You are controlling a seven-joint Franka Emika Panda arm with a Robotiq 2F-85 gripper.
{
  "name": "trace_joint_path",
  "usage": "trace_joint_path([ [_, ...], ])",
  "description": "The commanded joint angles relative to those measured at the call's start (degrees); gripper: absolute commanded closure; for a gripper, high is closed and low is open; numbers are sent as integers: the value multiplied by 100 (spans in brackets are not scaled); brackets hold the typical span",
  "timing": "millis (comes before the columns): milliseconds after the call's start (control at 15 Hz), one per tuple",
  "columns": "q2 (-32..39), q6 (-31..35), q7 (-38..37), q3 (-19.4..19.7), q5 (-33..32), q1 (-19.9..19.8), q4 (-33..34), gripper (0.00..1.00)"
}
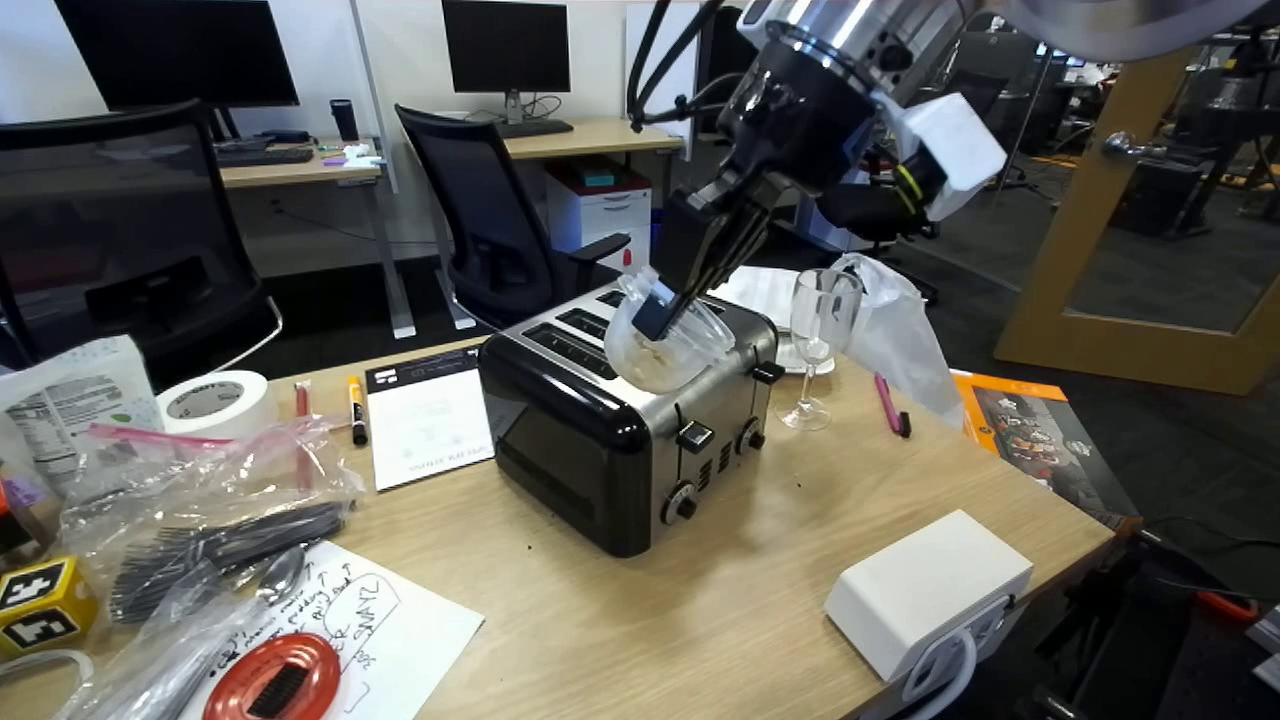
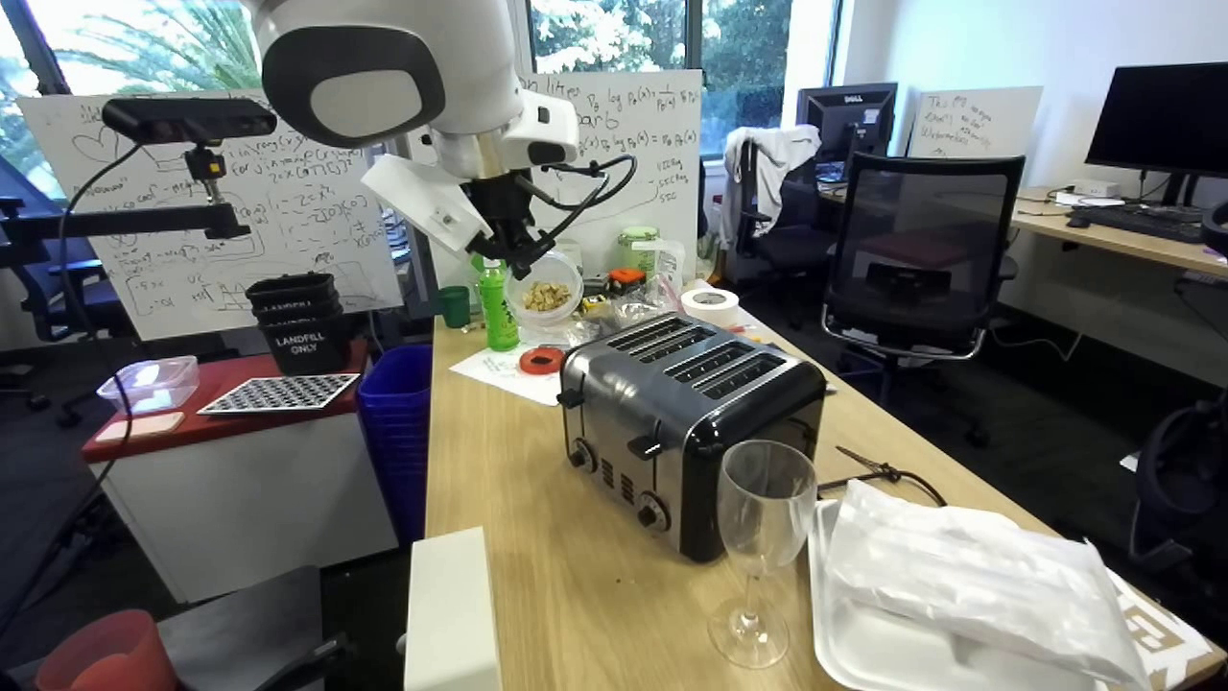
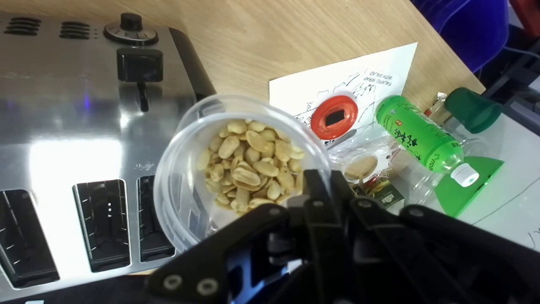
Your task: Pour the contents in the small clear bowl on the left into the glass on the right
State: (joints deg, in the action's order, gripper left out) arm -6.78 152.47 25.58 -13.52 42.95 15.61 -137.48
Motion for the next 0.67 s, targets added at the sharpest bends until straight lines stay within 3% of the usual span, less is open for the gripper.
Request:
trace_joint_path([
  [0, 9, -36, -30, 92, -10, 50, 23, 98],
  [333, -24, -170, 326, 426, 668, -30, 174, 98],
  [600, -8, -140, 342, 686, 827, -185, 231, 98],
])
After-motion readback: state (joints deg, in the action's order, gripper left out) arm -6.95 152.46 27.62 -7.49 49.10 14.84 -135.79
